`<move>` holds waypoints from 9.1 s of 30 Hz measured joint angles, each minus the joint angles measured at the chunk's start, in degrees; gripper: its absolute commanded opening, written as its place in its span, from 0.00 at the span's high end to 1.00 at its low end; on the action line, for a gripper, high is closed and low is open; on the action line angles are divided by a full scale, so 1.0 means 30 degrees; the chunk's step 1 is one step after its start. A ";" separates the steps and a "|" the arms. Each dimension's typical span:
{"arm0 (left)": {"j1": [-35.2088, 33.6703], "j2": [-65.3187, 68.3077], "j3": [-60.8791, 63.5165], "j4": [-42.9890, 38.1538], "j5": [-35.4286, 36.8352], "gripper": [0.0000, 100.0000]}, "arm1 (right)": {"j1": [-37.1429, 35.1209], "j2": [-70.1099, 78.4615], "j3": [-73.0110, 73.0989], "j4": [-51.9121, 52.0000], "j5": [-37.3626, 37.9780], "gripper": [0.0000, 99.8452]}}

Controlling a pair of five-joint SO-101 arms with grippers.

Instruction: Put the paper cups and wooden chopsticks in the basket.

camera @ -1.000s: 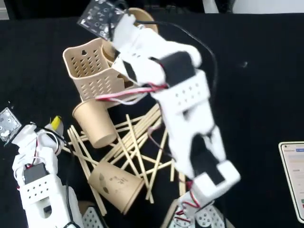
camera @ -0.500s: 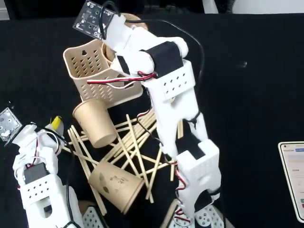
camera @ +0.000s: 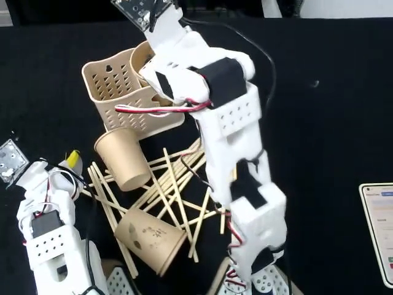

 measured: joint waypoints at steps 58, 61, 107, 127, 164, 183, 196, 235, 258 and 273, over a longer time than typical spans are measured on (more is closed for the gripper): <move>0.0000 0.0000 0.0000 -0.0850 0.0000 0.72 | -1.2132 -3.0007 4.7414 -1.0637 0.6447 0.99; 0.0000 0.0000 0.0000 -0.0850 0.0000 0.72 | -1.0608 -2.9978 4.5744 -0.9641 0.5538 0.99; 0.0000 0.0000 0.0440 -0.0850 0.0000 0.72 | 0.1846 -0.1114 0.1729 -0.7297 -0.4601 0.99; 0.0000 0.0000 0.0440 -0.0850 0.0000 0.72 | 0.2198 0.4982 -0.7648 -0.0176 -0.4601 0.77; 0.0000 0.1026 -0.5392 0.4220 -0.3399 0.72 | 0.2813 -1.5766 3.6835 -1.4183 -0.4396 0.81; 0.2198 1.9868 -1.9077 0.8762 -0.4220 0.72 | 0.3810 -1.5883 4.3692 -2.2212 -0.6183 0.81; 0.4689 2.0073 -1.9780 1.1546 -0.4982 0.72 | 0.3810 -1.5883 4.3692 -2.2212 -0.6183 0.81; 1.9048 0.4601 -1.2982 1.3890 -0.6886 0.72 | 1.1839 -1.5883 4.1993 -2.0396 -0.9260 0.81; 1.4505 0.4659 -1.2190 1.7026 -0.5040 0.72 | 1.1839 -1.5883 4.1993 -2.0396 -0.9260 0.81; 1.0696 0.6916 -1.6527 2.1451 -1.4974 0.72 | 1.1839 -1.5883 4.1993 -2.0337 -0.9260 0.81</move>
